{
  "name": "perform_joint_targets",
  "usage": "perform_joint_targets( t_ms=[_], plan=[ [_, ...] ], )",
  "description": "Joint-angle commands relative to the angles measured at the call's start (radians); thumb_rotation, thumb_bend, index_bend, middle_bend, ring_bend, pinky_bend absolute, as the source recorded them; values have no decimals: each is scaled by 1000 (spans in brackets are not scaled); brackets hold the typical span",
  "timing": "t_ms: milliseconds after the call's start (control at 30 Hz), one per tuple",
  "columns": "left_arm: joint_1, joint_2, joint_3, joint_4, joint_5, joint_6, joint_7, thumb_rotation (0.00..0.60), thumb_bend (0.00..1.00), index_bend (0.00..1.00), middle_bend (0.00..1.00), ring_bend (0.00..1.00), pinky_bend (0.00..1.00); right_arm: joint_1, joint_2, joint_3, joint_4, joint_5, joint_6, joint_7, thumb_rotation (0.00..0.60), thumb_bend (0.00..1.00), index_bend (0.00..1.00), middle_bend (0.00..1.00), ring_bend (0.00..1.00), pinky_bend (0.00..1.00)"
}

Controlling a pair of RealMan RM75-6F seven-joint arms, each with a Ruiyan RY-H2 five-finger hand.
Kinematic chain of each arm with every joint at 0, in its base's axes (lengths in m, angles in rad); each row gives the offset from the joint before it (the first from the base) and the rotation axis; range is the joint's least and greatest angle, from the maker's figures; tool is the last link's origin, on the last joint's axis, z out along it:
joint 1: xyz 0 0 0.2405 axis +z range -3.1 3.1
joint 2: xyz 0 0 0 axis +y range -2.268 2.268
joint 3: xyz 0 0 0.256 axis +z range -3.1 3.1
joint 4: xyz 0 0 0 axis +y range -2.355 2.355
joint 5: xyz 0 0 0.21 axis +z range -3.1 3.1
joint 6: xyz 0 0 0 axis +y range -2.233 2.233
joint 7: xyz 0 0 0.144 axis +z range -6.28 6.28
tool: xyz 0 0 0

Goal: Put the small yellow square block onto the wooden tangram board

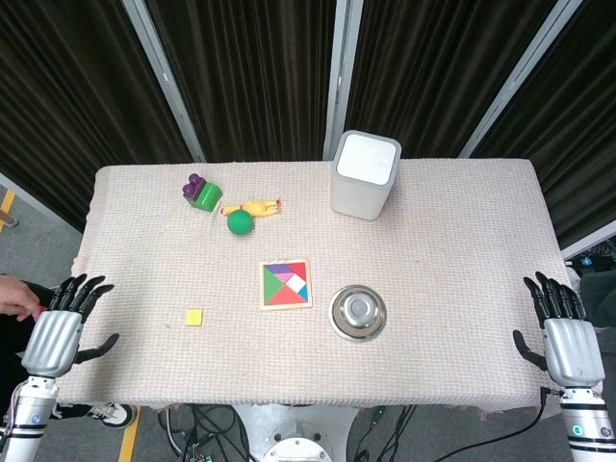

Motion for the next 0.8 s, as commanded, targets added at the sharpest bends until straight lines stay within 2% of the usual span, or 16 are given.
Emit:
perform_joint_targets(
  t_ms=[33, 467, 667, 800],
  plan=[
    [-1, -1, 0, 1, -1, -4, -1, 600, 209, 188, 108, 0, 34, 0, 0, 0, 1, 1, -1, 1, 600, 271, 0, 0, 0, 76],
    [-8, -6, 8, -4, 7, -22, -10, 600, 208, 188, 108, 0, 34, -3, 7, 0, 1, 3, 2, 9, 600, 269, 0, 0, 0, 76],
    [-25, -19, 16, -18, 14, -55, 5, 600, 209, 198, 108, 0, 34, -4, 11, 8, -1, 5, 11, 15, 600, 269, 0, 0, 0, 76],
    [-41, -48, 11, -34, -18, -99, 24, 600, 192, 201, 119, 0, 34, -4, 9, 6, 0, 7, 6, 22, 600, 269, 0, 0, 0, 76]
  ],
)
